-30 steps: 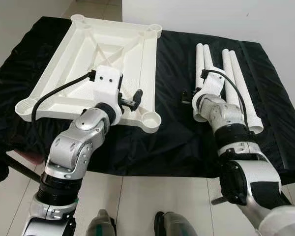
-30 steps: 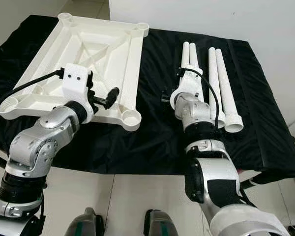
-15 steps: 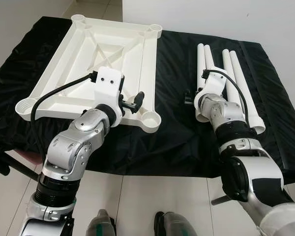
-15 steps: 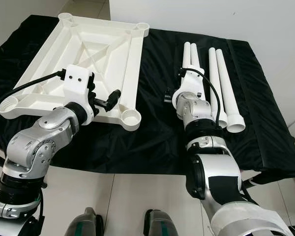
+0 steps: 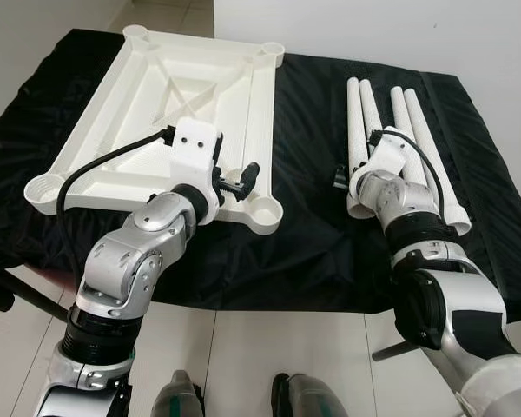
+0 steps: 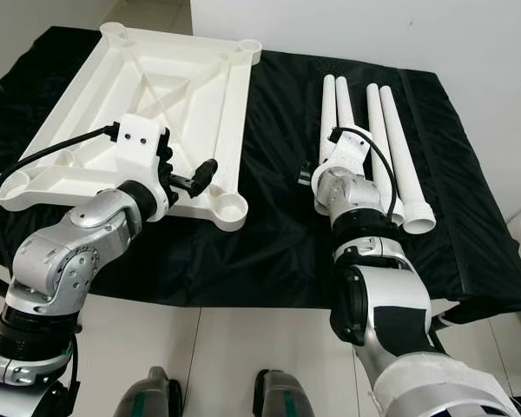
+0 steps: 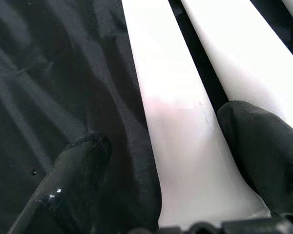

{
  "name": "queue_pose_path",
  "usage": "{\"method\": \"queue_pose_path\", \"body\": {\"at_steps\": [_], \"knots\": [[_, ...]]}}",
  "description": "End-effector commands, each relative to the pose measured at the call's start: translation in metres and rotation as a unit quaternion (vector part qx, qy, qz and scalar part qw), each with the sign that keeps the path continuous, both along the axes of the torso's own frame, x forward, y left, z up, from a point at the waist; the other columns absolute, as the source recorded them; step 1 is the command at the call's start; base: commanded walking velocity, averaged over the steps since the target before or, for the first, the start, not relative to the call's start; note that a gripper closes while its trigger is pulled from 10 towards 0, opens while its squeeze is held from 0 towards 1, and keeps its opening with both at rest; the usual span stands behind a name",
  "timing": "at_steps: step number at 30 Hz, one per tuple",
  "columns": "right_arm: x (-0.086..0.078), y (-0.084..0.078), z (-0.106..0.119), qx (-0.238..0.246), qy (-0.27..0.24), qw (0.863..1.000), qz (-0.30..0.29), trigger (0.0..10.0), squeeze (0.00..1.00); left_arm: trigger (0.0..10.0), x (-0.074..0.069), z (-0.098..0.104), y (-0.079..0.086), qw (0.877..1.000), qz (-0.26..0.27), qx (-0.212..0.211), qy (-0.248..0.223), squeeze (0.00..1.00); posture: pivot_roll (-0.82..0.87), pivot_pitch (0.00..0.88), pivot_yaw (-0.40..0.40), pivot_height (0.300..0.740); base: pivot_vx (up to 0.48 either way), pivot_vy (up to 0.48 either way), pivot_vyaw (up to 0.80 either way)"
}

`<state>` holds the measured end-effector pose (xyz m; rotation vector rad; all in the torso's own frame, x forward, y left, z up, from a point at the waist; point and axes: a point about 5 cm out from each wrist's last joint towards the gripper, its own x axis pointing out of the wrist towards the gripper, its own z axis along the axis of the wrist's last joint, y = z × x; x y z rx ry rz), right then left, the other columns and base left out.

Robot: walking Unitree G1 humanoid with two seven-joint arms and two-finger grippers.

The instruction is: Building children table

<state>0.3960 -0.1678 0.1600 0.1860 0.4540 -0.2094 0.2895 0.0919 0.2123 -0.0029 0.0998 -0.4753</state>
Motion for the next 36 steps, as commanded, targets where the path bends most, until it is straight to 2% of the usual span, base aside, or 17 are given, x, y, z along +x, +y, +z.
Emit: {"method": "queue_pose_path", "body": {"at_steps": [1, 3, 4, 5, 6, 11, 12, 13, 17, 18, 19, 24, 26, 28, 29, 34, 36], "knots": [[-0.005, 0.002, -0.016, 0.020, 0.042, 0.999, 0.006, 10.0, 0.00, 10.0, -0.002, -0.002, -0.006, 0.999, -0.054, -0.002, 0.008, 0.00, -0.01, 0.069, -0.042, 0.740, 0.000, 0.000, 0.00], [-0.007, 0.002, -0.020, 0.025, 0.058, 0.998, 0.010, 10.0, 0.00, 10.0, -0.002, -0.001, -0.006, 0.998, -0.055, -0.003, 0.008, 0.00, -0.01, 0.071, -0.042, 0.740, 0.000, 0.000, 0.00], [-0.008, 0.004, -0.024, 0.025, 0.079, 0.996, 0.024, 8.9, 0.00, 10.0, -0.002, -0.001, -0.007, 0.998, -0.055, -0.003, 0.008, 0.00, -0.01, 0.071, -0.041, 0.740, 0.000, 0.000, 0.00], [-0.008, 0.004, -0.024, 0.025, 0.079, 0.996, 0.024, 8.9, 0.00, 10.0, -0.002, -0.001, -0.007, 0.998, -0.055, -0.003, 0.008, 0.00, -0.01, 0.071, -0.041, 0.740, 0.000, 0.000, 0.00], [-0.010, 0.006, -0.028, 0.033, 0.097, 0.994, 0.039, 9.7, 0.00, 10.0, -0.002, -0.001, -0.007, 0.998, -0.056, -0.003, 0.008, 0.00, -0.02, 0.070, -0.041, 0.740, 0.000, 0.000, 0.00], [-0.016, 0.008, -0.037, 0.048, 0.141, 0.987, 0.055, 10.0, 0.00, 10.0, -0.001, -0.001, -0.008, 0.998, -0.057, -0.003, 0.008, 0.00, -0.02, 0.071, -0.041, 0.740, 0.000, 0.000, 0.00], [-0.018, 0.009, -0.041, 0.054, 0.158, 0.984, 0.062, 5.0, 0.00, 10.0, -0.001, -0.001, -0.009, 0.998, -0.058, -0.004, 0.007, 0.00, -0.02, 0.071, -0.041, 0.740, 0.000, 0.000, 0.00], [-0.022, 0.010, -0.045, 0.058, 0.184, 0.978, 0.074, 3.8, 0.00, 10.0, 0.000, -0.001, -0.009, 0.998, -0.058, -0.005, 0.007, 0.00, -0.03, 0.072, -0.046, 0.740, 0.000, 0.000, 0.00], [-0.023, 0.009, -0.046, 0.057, 0.193, 0.976, 0.077, 3.8, 0.00, 10.0, 0.000, -0.001, -0.010, 0.998, -0.058, -0.006, 0.007, 0.00, -0.03, 0.072, -0.046, 0.740, 0.000, 0.000, 0.00], [-0.023, 0.009, -0.046, 0.061, 0.196, 0.975, 0.080, 3.4, 0.00, 10.0, 0.000, -0.001, -0.010, 0.998, -0.059, -0.006, 0.007, 0.00, -0.03, 0.073, -0.047, 0.740, 0.000, 0.000, 0.00], [-0.023, 0.009, -0.045, 0.062, 0.198, 0.974, 0.088, 0.0, 0.00, 10.0, 0.001, -0.001, -0.010, 0.998, -0.059, -0.007, 0.007, 0.00, -0.03, 0.073, -0.047, 0.740, 0.000, 0.000, 0.00], [-0.020, 0.003, -0.039, 0.045, 0.186, 0.977, 0.094, 0.0, 0.00, 10.0, 0.001, 0.000, -0.011, 0.998, -0.057, -0.009, 0.005, 0.00, -0.04, 0.071, -0.058, 0.740, 0.000, 0.000, 0.00], [-0.011, 0.002, -0.024, 0.036, 0.141, 0.984, 0.106, 0.0, 0.00, 10.0, 0.001, -0.001, -0.010, 0.998, -0.054, -0.013, 0.005, 0.00, -0.04, 0.070, -0.060, 0.740, 0.000, 0.000, 0.00], [-0.011, 0.002, -0.024, 0.036, 0.141, 0.984, 0.106, 0.0, 0.00, 10.0, 0.001, -0.001, -0.010, 0.998, -0.054, -0.013, 0.005, 0.00, -0.04, 0.070, -0.060, 0.740, 0.000, 0.000, 0.00], [-0.003, 0.008, -0.010, 0.035, 0.085, 0.988, 0.127, 0.0, 0.00, 10.0, 0.001, -0.002, -0.010, 0.999, -0.049, -0.016, 0.007, 0.00, -0.04, 0.069, -0.061, 0.740, 0.000, 0.000, 0.00], [0.001, 0.013, 0.002, 0.034, 0.030, 0.989, 0.143, 0.0, 0.00, 10.0, 0.004, 0.000, -0.007, 0.999, -0.038, -0.022, 0.003, 0.00, -0.03, 0.064, -0.062, 0.740, 0.000, 0.000, 0.00], [0.004, 0.014, 0.011, 0.030, -0.023, 0.988, 0.147, 0.0, 0.00, 10.0, 0.007, 0.003, -0.002, 0.999, -0.029, -0.024, -0.004, 0.00, -0.03, 0.060, -0.062, 0.740, 0.000, 0.000, 0.00]]}}
